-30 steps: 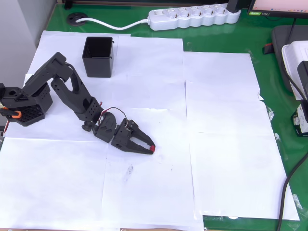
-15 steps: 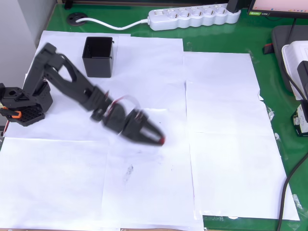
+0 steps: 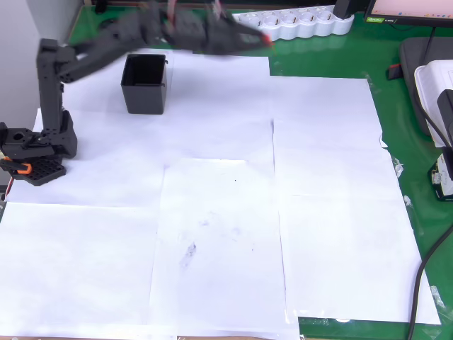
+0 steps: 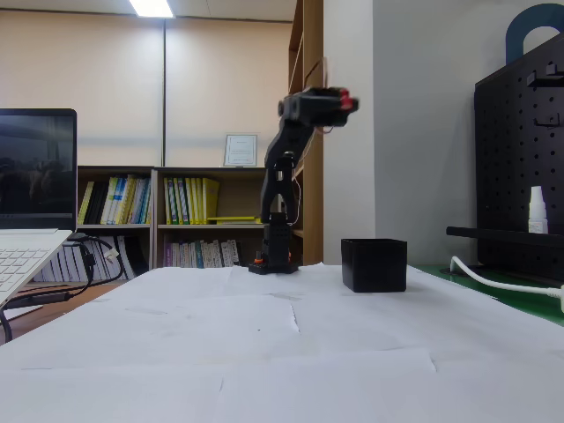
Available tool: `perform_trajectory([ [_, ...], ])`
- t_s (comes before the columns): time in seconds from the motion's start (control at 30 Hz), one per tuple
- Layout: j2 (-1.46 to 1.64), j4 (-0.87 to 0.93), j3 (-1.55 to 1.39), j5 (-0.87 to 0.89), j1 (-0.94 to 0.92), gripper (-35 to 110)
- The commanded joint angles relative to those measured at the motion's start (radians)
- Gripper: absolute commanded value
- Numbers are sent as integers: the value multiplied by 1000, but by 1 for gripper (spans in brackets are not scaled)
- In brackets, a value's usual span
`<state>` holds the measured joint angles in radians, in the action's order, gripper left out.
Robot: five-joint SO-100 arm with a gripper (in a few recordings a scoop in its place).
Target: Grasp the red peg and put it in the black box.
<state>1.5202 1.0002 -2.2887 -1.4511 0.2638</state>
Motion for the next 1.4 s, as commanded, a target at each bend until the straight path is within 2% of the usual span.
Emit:
perform_trajectory([
  [0.0, -215, 172, -66, 35, 126, 0],
  [0.27, -281, 523, 17, 156, 330, 0],
  [0.4, -261, 640, 106, 181, 382, 0],
  [0.47, -241, 675, 143, 252, 403, 0],
  [0.77, -110, 716, 278, 474, 486, 0],
  [1.37, 48, 666, 471, 670, 499, 0],
])
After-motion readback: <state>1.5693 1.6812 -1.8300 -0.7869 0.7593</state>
